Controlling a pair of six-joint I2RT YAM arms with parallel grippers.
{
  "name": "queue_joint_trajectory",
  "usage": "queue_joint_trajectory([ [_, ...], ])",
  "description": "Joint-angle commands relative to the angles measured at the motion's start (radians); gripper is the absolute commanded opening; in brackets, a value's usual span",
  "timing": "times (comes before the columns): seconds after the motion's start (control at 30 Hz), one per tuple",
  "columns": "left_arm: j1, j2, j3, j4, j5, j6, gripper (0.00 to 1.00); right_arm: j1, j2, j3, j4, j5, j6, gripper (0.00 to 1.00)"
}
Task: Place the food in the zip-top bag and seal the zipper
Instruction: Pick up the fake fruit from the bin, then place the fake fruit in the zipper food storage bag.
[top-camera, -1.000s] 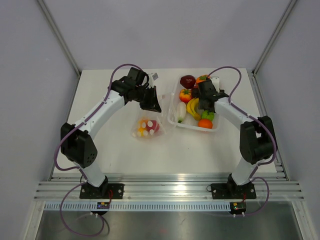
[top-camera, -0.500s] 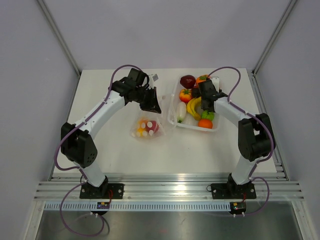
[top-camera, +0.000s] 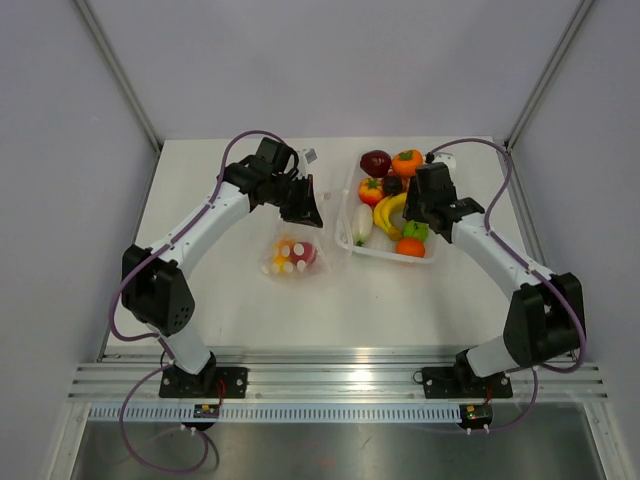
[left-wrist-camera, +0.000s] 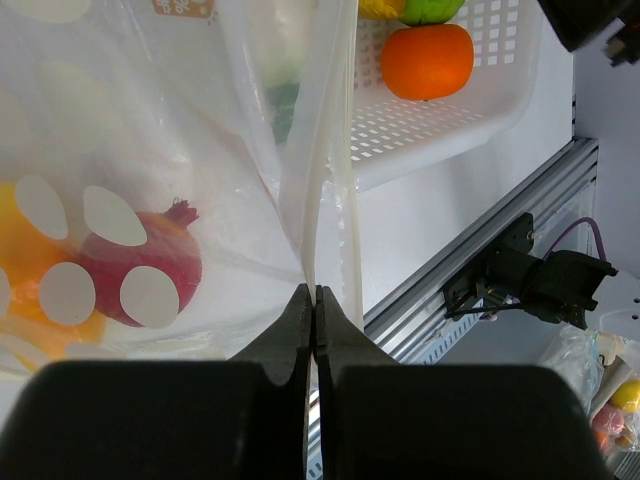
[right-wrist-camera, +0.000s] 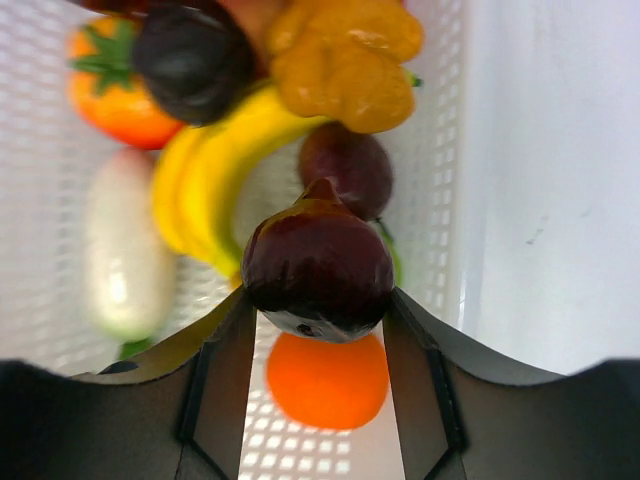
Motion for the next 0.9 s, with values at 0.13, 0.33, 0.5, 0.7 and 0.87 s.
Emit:
queue_joint_trajectory([
  [0.13,-0.002,0.003,0.014,0.053,0.039,-0.016,0.00,0.090,-0.212,-0.004,-0.013,-0.230,0.133,0.45],
  [0.33,-0.002,0.003,0.011,0.062,0.045,-0.024,0.00,0.299,-0.192,0.074,-0.023,-0.190,0.180,0.46],
  [0.5,-0.002,-0.009,0.009,0.056,0.036,-0.022,0.00,0.409,-0.120,0.120,-0.007,-0.164,0.197,0.47],
  [0.7,-0.002,-0.034,0.005,0.056,0.048,-0.022,0.00,0.440,-0.002,0.188,-0.011,-0.204,0.196,0.84],
  [0.87,-0.001,-0.044,0.006,0.062,0.069,-0.030,0.00,0.440,-0.010,0.208,-0.008,-0.135,0.181,0.88],
])
